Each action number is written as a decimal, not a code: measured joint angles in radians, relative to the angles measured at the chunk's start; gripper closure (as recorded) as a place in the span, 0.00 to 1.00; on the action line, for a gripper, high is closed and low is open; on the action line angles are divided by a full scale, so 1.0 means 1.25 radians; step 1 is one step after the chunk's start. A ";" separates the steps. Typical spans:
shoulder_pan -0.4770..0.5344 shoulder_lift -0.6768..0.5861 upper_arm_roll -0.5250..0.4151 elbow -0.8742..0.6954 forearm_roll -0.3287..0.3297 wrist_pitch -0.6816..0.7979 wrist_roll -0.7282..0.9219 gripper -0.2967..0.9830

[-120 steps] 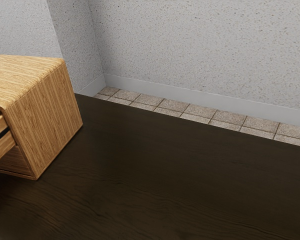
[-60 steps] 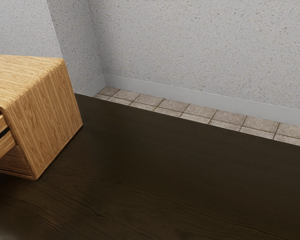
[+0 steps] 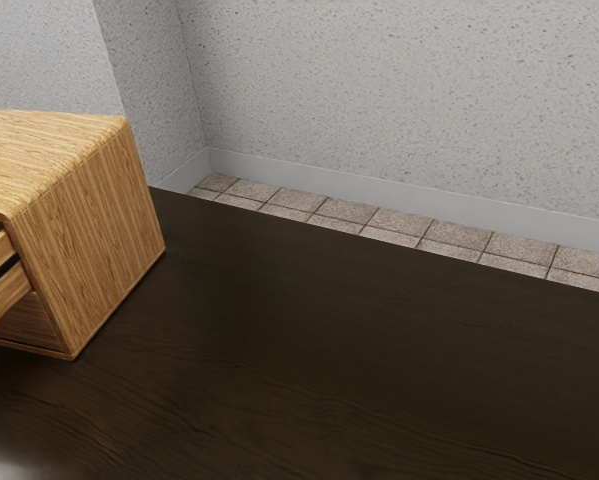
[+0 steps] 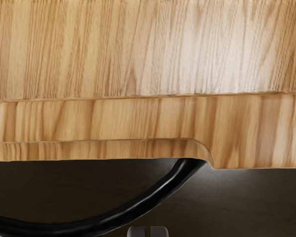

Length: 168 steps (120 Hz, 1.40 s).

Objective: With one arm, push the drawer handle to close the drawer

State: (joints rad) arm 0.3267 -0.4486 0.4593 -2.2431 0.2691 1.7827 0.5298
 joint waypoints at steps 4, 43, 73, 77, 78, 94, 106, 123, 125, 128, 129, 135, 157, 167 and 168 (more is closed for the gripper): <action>0.000 0.003 0.000 0.003 -0.002 0.001 0.000 0.85; -0.001 0.037 -0.013 0.023 -0.026 0.010 0.000 0.85; 0.002 0.065 -0.043 0.041 -0.056 0.016 0.000 0.85; 0.001 0.068 -0.044 0.043 -0.060 0.016 0.000 0.85; 0.001 0.069 -0.044 0.044 -0.061 0.016 0.000 0.85; 0.001 0.084 -0.047 0.057 -0.070 0.018 -0.001 0.85; 0.001 0.094 -0.046 0.069 -0.074 0.018 0.000 0.85; 0.000 0.110 -0.047 0.082 -0.078 0.019 0.000 0.86; 0.000 0.112 -0.047 0.083 -0.079 0.019 0.000 0.86; -0.001 0.115 -0.047 0.085 -0.080 0.020 0.000 0.86; -0.001 0.115 -0.047 0.085 -0.080 0.020 0.000 0.86; -0.001 0.122 -0.048 0.090 -0.082 0.020 0.000 0.86; -0.003 0.140 -0.054 0.108 -0.088 0.021 0.001 0.85; -0.003 0.145 -0.056 0.110 -0.091 0.022 0.001 0.86; -0.003 0.146 -0.056 0.110 -0.091 0.022 0.001 0.86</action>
State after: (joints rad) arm 0.3228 -0.2665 0.3898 -2.1056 0.1555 1.8103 0.5310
